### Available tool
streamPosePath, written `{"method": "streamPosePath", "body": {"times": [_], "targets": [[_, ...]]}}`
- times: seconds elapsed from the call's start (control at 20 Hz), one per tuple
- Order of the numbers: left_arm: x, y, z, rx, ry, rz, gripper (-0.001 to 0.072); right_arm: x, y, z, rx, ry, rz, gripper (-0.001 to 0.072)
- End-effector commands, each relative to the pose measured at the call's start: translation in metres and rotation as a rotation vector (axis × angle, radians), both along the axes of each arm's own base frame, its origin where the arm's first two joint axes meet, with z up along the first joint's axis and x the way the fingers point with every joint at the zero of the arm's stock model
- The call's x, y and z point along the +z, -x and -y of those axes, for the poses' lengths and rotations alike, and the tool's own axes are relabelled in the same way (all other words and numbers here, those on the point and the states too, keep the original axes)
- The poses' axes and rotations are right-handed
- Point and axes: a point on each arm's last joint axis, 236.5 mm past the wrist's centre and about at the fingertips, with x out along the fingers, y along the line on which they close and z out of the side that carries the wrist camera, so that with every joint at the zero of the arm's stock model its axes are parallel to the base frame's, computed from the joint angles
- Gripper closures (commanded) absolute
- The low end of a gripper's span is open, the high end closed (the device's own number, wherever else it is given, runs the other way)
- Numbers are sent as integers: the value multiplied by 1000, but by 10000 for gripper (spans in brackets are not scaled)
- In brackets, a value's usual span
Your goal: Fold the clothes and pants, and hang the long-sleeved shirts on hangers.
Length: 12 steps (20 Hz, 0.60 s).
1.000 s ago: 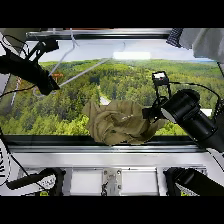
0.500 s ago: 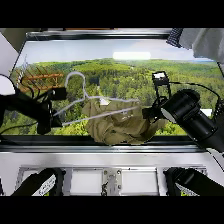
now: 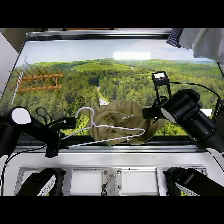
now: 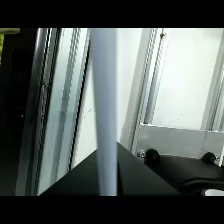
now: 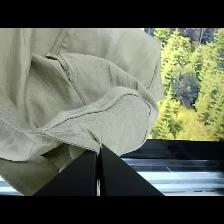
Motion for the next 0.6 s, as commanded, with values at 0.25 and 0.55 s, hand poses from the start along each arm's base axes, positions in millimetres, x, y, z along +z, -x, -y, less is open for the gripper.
{"method": "streamPosePath", "body": {"times": [0.25,0.55], "targets": [[-39,-35,53,94,131,-43,695,0,0,0,-1,0,0,699],[-30,-68,62,86,150,-25,695,0,0,0,-1,-1,0,699]]}}
